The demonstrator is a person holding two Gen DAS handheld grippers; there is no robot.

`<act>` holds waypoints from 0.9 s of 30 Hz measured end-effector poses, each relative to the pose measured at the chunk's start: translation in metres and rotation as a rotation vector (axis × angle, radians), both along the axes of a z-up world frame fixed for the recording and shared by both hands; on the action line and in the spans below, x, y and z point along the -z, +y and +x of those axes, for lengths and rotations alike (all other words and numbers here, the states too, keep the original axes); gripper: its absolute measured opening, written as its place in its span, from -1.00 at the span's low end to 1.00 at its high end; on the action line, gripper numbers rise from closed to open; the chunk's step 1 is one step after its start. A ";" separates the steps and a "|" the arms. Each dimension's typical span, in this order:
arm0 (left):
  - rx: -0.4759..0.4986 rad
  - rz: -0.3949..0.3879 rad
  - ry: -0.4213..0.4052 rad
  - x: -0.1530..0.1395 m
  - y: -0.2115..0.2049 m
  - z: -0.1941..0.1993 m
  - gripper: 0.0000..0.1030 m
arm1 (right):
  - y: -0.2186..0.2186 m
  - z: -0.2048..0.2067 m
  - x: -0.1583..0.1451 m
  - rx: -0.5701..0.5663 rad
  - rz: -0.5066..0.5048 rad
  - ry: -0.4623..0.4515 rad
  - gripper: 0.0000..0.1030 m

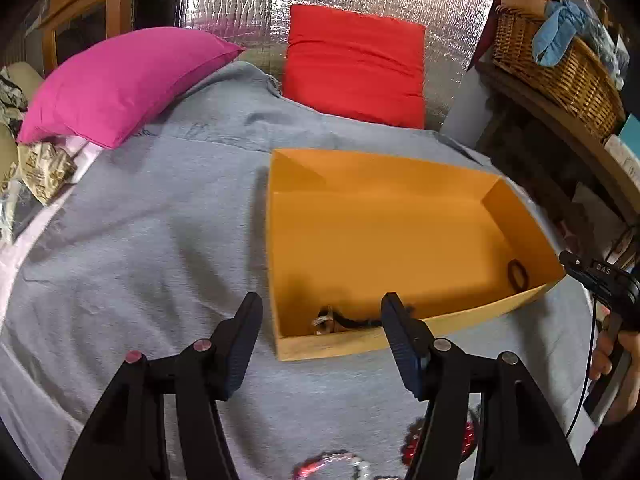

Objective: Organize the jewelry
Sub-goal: 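Open the left gripper dropping the black cord while the right gripper releases the maroon ring into the box, then withdraw both grippers from the box back toward the bracelets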

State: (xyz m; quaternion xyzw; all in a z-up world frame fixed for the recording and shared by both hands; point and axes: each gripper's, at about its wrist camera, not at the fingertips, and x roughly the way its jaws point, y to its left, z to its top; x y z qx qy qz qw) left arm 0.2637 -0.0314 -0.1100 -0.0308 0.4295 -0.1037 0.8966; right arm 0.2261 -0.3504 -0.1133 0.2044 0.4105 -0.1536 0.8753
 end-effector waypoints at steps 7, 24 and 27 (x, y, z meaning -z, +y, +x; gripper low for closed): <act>-0.088 -0.009 -0.008 0.001 0.045 0.006 0.33 | 0.003 0.018 0.029 -0.024 0.025 0.041 -0.49; -0.026 -0.406 0.129 0.061 0.051 0.031 0.41 | 0.032 0.005 0.023 -0.058 -0.098 0.044 -0.60; -0.018 -0.382 0.099 0.056 0.051 0.027 0.41 | 0.039 -0.001 0.022 -0.067 -0.131 0.055 -0.60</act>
